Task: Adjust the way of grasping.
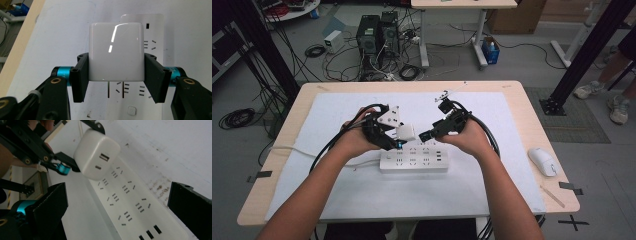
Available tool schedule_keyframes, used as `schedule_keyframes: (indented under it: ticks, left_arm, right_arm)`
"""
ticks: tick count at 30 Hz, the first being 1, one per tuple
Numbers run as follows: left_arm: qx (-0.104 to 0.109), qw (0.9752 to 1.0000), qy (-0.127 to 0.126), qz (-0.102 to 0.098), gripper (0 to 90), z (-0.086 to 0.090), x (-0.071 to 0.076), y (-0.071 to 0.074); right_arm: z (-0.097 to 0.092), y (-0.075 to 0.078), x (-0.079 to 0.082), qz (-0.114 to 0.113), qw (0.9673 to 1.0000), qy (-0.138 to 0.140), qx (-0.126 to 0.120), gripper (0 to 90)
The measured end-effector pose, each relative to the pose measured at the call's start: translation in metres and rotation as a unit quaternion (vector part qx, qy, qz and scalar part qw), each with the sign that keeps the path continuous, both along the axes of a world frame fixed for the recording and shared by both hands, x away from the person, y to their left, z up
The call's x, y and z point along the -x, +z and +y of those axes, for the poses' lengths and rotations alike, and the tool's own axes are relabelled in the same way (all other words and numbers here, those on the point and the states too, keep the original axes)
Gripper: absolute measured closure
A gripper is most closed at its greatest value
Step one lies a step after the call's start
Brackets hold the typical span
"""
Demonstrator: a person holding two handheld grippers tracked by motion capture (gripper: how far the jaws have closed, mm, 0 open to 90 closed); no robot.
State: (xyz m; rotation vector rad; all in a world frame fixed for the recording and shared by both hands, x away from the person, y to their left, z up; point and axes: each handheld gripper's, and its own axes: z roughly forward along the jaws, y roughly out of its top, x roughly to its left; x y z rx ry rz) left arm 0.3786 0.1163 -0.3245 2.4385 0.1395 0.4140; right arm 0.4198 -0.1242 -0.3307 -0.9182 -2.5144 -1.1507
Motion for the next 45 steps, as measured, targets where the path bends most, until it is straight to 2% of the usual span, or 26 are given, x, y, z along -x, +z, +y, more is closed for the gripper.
schedule_keyframes:
  ticks: [4,19,20,29,32,35,36,45]
  left_arm:
    - [0.001,1.0,-0.002,-0.006,42.6,-0.002,0.001,0.0]
    - [-0.001,0.9999,-0.01,-0.013,42.5,-0.008,0.005,-0.001]
    - [0.003,0.9998,-0.009,-0.014,42.5,-0.009,0.005,-0.001]
    - [0.006,0.9996,-0.01,-0.026,42.5,-0.011,0.008,0.0]
    - [0.009,0.9995,-0.01,-0.028,42.5,-0.011,0.009,0.001]
    - [0.011,0.9994,-0.01,-0.03,42.5,-0.011,0.009,0.001]
    - [0.011,0.9994,-0.01,-0.03,42.5,-0.011,0.009,0.001]
    - [0.01,0.9992,-0.007,-0.037,42.5,-0.012,0.01,0.0]
  right_arm:
    - [0.005,-0.002,-0.003,0.013,0.9997,-0.005,-0.021,3.8]
    - [0.013,-0.011,-0.007,0.031,0.9985,-0.014,-0.042,4.1]
    - [0.013,-0.011,-0.007,0.031,0.9985,-0.014,-0.042,4.1]
    - [0.019,-0.017,-0.01,0.049,0.9963,-0.017,-0.068,4.5]
    - [0.021,-0.018,-0.01,0.056,0.9955,-0.015,-0.074,6.4]
    - [0.022,-0.019,-0.01,0.056,0.9952,-0.015,-0.078,14.0]
    - [0.022,-0.019,-0.01,0.056,0.9952,-0.015,-0.078,14.0]
    - [0.024,-0.023,-0.011,0.076,0.9917,-0.009,-0.103,24.6]
